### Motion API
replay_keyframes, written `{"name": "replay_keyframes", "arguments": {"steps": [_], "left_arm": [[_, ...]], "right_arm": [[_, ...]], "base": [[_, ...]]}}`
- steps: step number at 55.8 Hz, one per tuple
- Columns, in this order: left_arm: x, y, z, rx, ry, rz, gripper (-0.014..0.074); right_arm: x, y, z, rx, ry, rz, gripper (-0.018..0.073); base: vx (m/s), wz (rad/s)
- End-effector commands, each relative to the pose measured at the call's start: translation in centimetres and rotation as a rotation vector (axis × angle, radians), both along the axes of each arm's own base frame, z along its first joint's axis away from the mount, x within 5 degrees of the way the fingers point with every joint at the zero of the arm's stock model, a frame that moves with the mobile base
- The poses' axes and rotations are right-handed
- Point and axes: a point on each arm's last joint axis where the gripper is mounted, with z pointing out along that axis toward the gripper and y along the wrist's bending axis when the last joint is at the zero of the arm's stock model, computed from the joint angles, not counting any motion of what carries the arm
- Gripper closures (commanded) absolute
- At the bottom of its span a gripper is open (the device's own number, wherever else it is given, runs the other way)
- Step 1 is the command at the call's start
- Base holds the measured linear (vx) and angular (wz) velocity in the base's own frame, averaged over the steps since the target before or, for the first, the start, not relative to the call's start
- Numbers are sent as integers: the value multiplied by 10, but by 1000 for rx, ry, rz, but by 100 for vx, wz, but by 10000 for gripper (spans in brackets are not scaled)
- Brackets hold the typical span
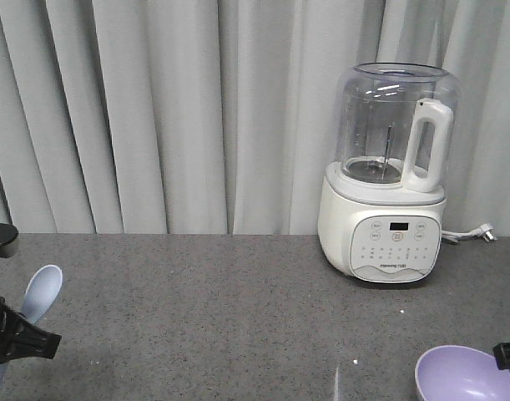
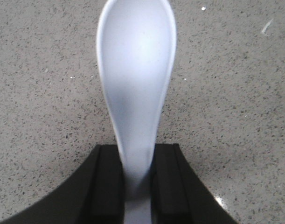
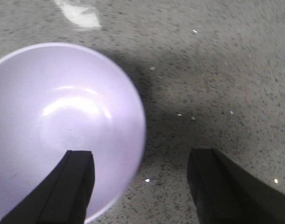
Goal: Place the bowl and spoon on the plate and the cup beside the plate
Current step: 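Grasp the lilac bowl rim with the right gripper and lift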
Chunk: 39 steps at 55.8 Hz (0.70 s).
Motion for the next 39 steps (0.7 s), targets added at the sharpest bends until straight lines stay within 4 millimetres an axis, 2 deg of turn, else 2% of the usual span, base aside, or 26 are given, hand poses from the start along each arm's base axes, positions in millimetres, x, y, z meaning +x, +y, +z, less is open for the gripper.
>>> {"name": "replay_keyframes", "arguments": {"steps": [1,23,28,39], "left_arm": [[-2,0,19,-14,-100,-6,602],[-1,-1,19,-16,-104,-6,602],[-1,-1,19,-23,-106,-5,602],[-1,-1,19,-24,-110,-5,602]], "right_arm": [[5,-10,16,19,-106,-13,83],[15,-10,11,43,-140,2,83],[23,-11,1,54,-120,0,83],[46,-13,-39,81,-14,31,92]], "base": [[0,0],[0,0],[0,0],[0,0]]}}
